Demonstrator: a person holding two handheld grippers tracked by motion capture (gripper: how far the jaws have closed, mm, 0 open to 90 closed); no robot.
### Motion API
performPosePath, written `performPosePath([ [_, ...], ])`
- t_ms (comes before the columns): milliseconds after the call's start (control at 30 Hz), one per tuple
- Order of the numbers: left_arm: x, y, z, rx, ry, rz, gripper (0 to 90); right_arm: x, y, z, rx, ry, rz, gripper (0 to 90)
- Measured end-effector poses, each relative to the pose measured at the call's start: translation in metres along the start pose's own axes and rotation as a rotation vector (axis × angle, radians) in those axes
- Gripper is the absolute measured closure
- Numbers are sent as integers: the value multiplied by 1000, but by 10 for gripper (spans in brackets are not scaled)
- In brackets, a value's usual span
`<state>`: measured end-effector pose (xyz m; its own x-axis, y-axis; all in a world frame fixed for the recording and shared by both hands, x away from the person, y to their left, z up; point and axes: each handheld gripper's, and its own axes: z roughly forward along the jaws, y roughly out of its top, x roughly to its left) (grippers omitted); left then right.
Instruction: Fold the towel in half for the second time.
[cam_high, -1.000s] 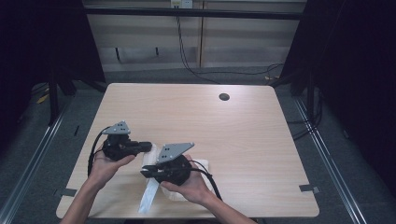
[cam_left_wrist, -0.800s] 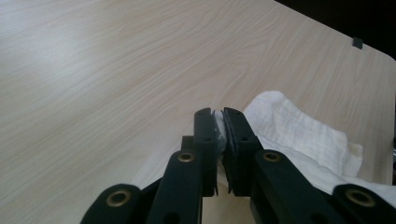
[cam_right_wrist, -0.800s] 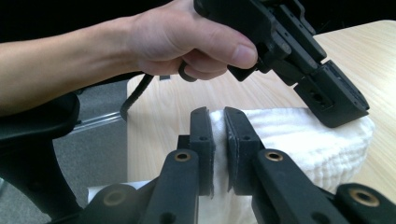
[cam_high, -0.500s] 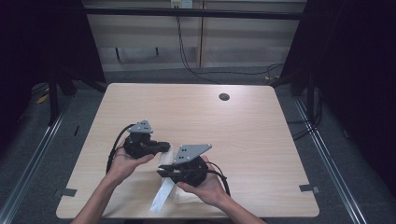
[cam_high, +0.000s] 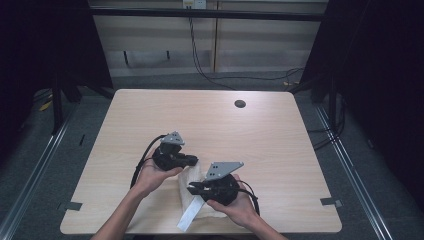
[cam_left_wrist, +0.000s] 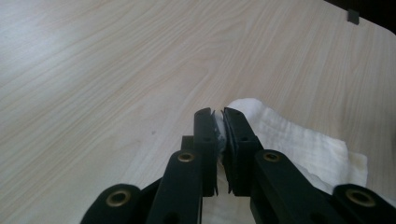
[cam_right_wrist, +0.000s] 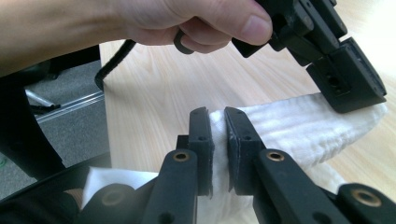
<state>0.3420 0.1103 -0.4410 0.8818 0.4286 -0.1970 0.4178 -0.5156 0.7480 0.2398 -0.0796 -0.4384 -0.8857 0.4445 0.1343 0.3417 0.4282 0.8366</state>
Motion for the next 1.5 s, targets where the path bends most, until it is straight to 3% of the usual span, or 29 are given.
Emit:
performPosePath([
  [100, -2, 1, 8, 12, -7, 4, 848, 0, -5, -2, 0, -8, 7, 817],
  [233, 0, -3, 18, 26, -22, -23, 846, -2, -14, -4, 23, -24, 8, 809],
  [400, 3, -9, 30, 49, -28, -52, 845, -8, -40, -5, 77, -60, 43, 799],
  [567, -3, -8, 37, 44, -47, -29, 834, -9, -48, -13, 93, -60, 48, 771],
  [900, -8, -5, 58, 67, -76, -42, 785, -14, -61, -24, 116, -74, 75, 676],
  [967, -8, -4, 59, 54, -92, -44, 731, -17, -62, -25, 114, -81, 83, 620],
  [1100, -12, 0, 61, 46, -121, -31, 713, -23, -62, -25, 116, -80, 100, 564],
  [1333, -13, 4, 65, 48, -129, -40, 671, -31, -70, -26, 151, -93, 123, 508],
  [1467, -16, 5, 64, 26, -140, -12, 640, -35, -74, -31, 151, -107, 135, 498],
  [1500, -18, 6, 63, 19, -127, 4, 627, -36, -74, -33, 152, -115, 134, 495],
])
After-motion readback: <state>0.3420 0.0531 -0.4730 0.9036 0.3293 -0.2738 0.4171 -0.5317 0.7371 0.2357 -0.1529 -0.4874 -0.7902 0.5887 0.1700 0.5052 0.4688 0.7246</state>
